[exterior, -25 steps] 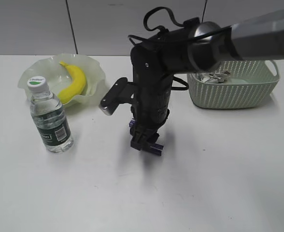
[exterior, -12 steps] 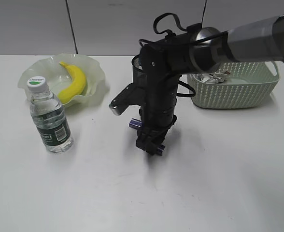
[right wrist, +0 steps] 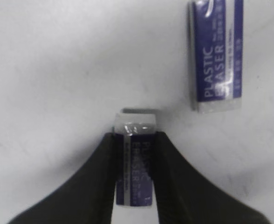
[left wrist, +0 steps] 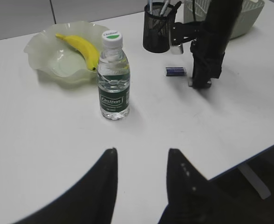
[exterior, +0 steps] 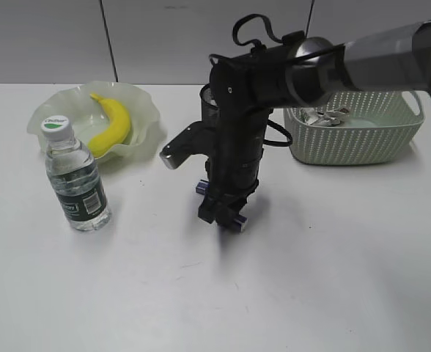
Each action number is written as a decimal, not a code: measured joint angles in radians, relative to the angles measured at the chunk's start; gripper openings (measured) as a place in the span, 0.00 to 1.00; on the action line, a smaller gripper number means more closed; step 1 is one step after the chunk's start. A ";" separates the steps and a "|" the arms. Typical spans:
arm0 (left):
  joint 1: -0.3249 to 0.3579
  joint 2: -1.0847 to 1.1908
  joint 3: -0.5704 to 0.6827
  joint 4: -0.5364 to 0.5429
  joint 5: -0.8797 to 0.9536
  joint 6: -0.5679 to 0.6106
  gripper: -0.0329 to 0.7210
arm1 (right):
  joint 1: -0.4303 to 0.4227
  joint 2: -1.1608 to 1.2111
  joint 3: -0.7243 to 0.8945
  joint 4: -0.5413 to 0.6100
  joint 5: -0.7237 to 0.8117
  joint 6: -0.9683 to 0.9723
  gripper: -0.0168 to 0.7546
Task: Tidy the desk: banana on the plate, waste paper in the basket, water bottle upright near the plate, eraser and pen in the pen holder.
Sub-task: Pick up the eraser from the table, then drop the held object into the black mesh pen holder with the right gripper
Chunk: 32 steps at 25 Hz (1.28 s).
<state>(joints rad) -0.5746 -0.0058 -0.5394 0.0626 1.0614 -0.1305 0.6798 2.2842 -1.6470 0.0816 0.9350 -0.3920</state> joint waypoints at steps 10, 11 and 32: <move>0.000 0.000 0.000 0.000 0.000 0.000 0.40 | -0.015 -0.188 -0.102 0.068 -0.210 0.055 0.27; 0.000 0.000 0.000 0.000 0.000 0.000 0.40 | -0.028 -0.203 -0.103 0.070 -0.265 0.087 0.27; 0.000 0.000 0.000 0.000 0.000 0.000 0.40 | -0.165 -0.039 -0.103 0.061 -0.720 0.276 0.27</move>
<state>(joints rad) -0.5746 -0.0058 -0.5394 0.0626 1.0614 -0.1305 0.5149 2.2456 -1.7501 0.1423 0.2146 -0.1160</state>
